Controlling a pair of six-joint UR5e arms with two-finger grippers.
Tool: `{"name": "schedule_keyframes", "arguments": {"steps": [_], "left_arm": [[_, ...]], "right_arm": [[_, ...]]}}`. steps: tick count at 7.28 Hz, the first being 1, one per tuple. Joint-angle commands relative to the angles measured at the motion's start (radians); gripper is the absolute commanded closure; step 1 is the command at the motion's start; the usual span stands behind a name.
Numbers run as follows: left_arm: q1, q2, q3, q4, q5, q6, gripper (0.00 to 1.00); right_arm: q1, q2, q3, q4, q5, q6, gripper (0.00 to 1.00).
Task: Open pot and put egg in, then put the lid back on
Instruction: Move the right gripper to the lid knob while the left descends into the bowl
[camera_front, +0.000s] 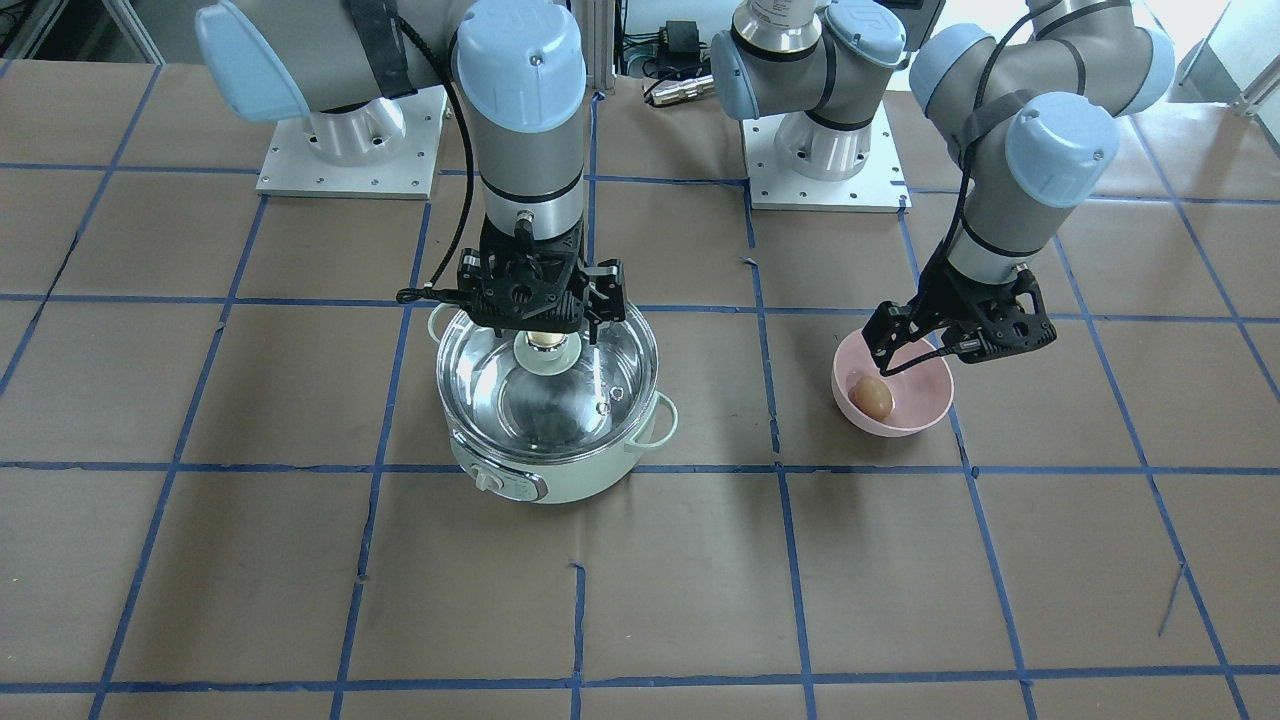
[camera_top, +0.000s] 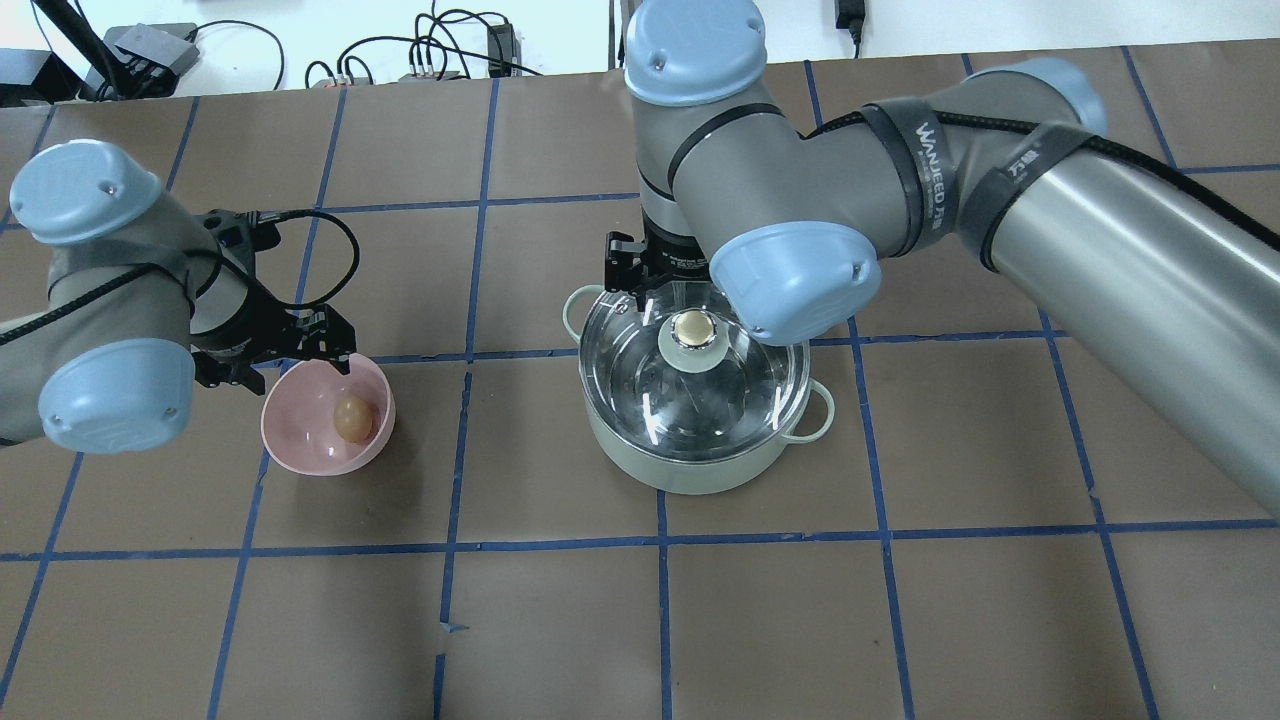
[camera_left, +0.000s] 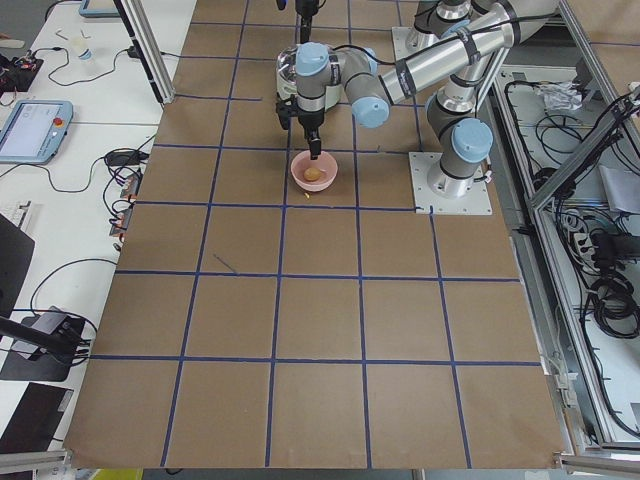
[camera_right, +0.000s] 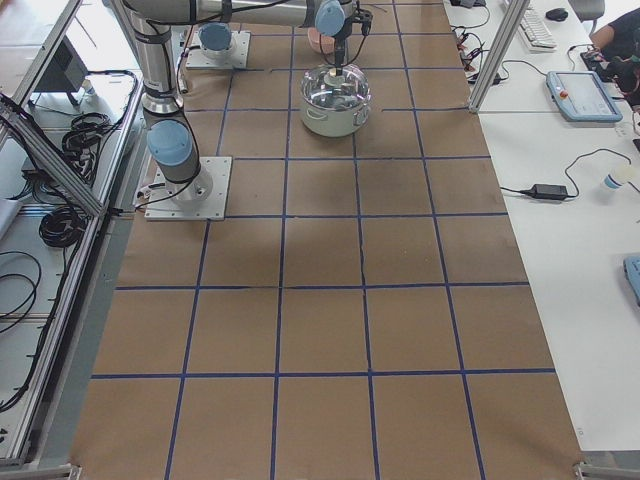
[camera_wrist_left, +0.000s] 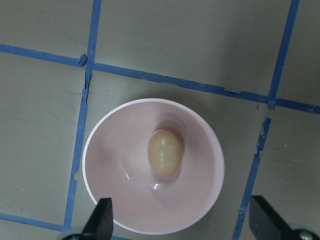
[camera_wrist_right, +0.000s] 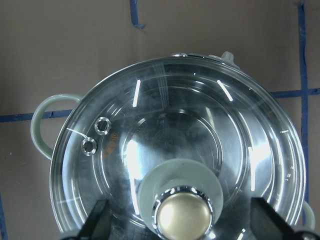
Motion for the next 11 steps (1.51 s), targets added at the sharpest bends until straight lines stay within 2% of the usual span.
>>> {"name": "schedule_keyframes", "arguments": {"steps": [1,3,4,6,8,9,10,11], "left_arm": [[0.018,-0.021,-0.043,0.084,-0.004,0.039,0.07],[0.062,-0.023,-0.065,0.106,-0.013,0.079,0.07],[0.064,-0.026,-0.068,0.113,-0.025,0.079,0.08],[0.064,-0.032,-0.085,0.148,-0.049,0.084,0.08],[0.065,-0.034,-0.094,0.164,-0.047,0.105,0.09],[0.065,-0.044,-0.112,0.203,-0.049,0.105,0.09],[0.065,-0.069,-0.132,0.268,-0.050,0.117,0.09],[0.065,-0.087,-0.140,0.283,-0.099,0.119,0.09]], "right_arm": [[0.001,0.007,0.033,-0.022,0.002,0.002,0.02],[0.001,0.007,0.043,-0.022,0.002,0.006,0.04],[0.001,0.007,0.043,-0.022,0.004,0.012,0.09],[0.001,0.007,0.043,-0.022,0.005,0.016,0.22],[0.001,0.006,0.043,-0.019,0.004,0.017,0.49],[0.001,0.006,0.043,-0.018,0.004,0.037,0.58],[0.004,0.006,0.040,-0.018,0.004,0.045,0.61],[0.002,0.003,0.036,-0.013,0.002,0.040,0.62]]}}
